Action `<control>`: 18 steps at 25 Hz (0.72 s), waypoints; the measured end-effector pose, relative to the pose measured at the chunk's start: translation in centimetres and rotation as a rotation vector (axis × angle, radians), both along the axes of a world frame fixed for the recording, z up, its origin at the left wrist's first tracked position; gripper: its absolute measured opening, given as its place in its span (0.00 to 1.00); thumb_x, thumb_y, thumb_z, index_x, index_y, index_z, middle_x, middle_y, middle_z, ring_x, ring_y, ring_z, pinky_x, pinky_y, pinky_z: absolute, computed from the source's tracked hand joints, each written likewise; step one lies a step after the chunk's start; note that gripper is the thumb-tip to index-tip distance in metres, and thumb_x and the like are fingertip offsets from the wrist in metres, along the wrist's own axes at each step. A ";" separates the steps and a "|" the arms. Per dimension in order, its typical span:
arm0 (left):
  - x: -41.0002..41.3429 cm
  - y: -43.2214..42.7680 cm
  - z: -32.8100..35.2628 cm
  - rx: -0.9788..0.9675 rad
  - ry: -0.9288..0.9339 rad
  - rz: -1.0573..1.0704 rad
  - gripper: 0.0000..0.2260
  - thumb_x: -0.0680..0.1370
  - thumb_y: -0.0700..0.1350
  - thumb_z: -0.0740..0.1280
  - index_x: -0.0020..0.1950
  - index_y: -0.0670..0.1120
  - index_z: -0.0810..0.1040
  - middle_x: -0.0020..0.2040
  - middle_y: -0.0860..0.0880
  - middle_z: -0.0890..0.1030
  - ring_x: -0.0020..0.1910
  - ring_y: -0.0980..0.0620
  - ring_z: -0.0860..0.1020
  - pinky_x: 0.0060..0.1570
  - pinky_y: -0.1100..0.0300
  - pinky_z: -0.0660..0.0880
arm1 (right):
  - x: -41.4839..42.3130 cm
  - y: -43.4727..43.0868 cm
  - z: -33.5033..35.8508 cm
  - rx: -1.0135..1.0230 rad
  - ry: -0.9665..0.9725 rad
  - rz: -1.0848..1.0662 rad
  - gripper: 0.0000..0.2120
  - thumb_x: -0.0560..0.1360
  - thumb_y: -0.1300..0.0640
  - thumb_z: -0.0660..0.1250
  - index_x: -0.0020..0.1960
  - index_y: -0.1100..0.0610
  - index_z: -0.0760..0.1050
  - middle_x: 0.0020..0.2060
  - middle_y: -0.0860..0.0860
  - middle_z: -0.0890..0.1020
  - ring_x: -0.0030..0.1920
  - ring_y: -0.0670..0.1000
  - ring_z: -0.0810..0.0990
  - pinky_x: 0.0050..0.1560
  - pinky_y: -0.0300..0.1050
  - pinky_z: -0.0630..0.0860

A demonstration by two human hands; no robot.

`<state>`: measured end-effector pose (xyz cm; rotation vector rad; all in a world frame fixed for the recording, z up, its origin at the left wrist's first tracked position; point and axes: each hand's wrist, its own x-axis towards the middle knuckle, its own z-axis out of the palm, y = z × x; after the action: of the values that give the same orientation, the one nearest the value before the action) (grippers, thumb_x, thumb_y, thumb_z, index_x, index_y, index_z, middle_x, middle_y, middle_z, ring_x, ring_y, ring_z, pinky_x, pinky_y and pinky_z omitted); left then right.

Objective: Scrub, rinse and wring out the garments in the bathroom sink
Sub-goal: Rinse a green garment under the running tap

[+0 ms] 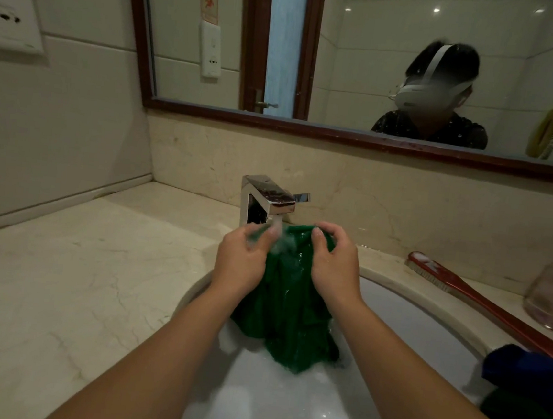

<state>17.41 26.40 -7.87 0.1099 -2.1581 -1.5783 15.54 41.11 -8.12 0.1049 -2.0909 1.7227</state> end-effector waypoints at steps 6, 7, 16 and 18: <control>0.1 -1.0 0.5 0.058 0.138 0.151 0.09 0.82 0.54 0.67 0.57 0.51 0.82 0.47 0.59 0.80 0.48 0.61 0.78 0.40 0.73 0.71 | 0.6 -1.9 -0.4 0.118 -0.060 0.150 0.06 0.83 0.48 0.64 0.58 0.45 0.78 0.52 0.40 0.80 0.55 0.41 0.78 0.59 0.45 0.77; 0.2 -1.1 0.6 0.062 0.139 0.153 0.08 0.82 0.54 0.67 0.57 0.52 0.81 0.46 0.60 0.79 0.47 0.63 0.77 0.38 0.74 0.71 | 0.7 -2.1 -0.4 0.143 -0.056 0.183 0.07 0.82 0.47 0.66 0.59 0.46 0.78 0.53 0.40 0.81 0.56 0.41 0.78 0.58 0.43 0.76; 0.5 0.0 -0.1 -0.004 -0.128 -0.192 0.15 0.76 0.68 0.65 0.57 0.62 0.78 0.53 0.57 0.81 0.52 0.56 0.80 0.53 0.55 0.79 | 0.5 -0.6 0.4 -0.006 -0.029 0.101 0.09 0.84 0.51 0.63 0.57 0.52 0.81 0.50 0.45 0.84 0.53 0.44 0.81 0.55 0.43 0.77; 0.6 0.2 -0.1 0.048 -0.131 -0.302 0.15 0.74 0.69 0.67 0.56 0.64 0.79 0.53 0.56 0.83 0.52 0.55 0.83 0.54 0.52 0.81 | 0.8 -1.1 0.6 -0.027 -0.031 0.154 0.10 0.84 0.51 0.64 0.59 0.51 0.82 0.52 0.46 0.84 0.55 0.45 0.81 0.58 0.44 0.78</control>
<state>17.99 26.64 -7.95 -0.1058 -2.3240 -1.8342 16.34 40.03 -7.56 0.2374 -2.1301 1.8517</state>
